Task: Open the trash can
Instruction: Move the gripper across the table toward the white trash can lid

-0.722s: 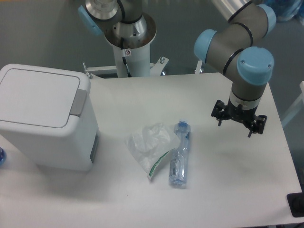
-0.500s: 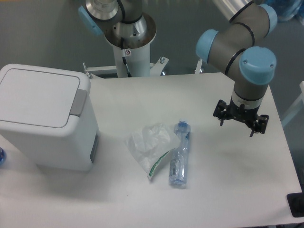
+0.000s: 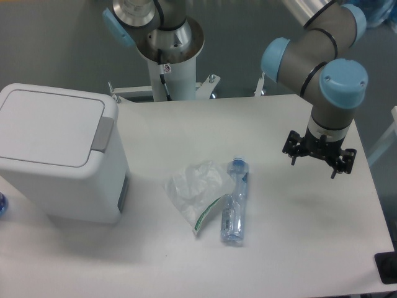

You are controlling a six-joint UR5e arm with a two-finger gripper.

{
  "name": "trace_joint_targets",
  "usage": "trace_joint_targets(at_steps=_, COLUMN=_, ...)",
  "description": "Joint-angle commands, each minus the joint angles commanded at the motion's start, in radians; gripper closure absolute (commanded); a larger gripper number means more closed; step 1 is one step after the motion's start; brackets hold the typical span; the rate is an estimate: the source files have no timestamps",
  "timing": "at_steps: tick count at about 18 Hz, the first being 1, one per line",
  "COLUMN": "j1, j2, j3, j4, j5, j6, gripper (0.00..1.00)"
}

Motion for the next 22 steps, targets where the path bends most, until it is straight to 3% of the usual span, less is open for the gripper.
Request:
trace_joint_targets(at_steps=3, j1=-0.028, j2=0.002, j3=0.006, j4=0.002, j5=-0.046, j6=-0.040, gripper=0.00)
trace_joint_targets(at_steps=9, j1=-0.106, j2=0.060, j3=-0.023, j4=-0.038, j5=-0.150, j6=-0.179, gripper=0.00)
trace_joint_targets(at_steps=12, j1=-0.115, j2=0.139, j3=-0.072, j4=-0.046, j5=-0.230, j6=-0.193, gripper=0.00)
trace_joint_targets(at_steps=13, j1=-0.127, j2=0.187, j3=-0.087, j4=-0.073, j5=-0.244, j6=-0.216, gripper=0.00)
trace_joint_targets(at_steps=17, j1=-0.176, j2=0.242, j3=-0.103, j4=-0.146, j5=-0.270, j6=-0.264, gripper=0.00)
trace_joint_targets(at_steps=22, j1=-0.207, j2=0.284, j3=-0.089, j4=-0.153, j5=-0.311, j6=-0.420, gripper=0.00)
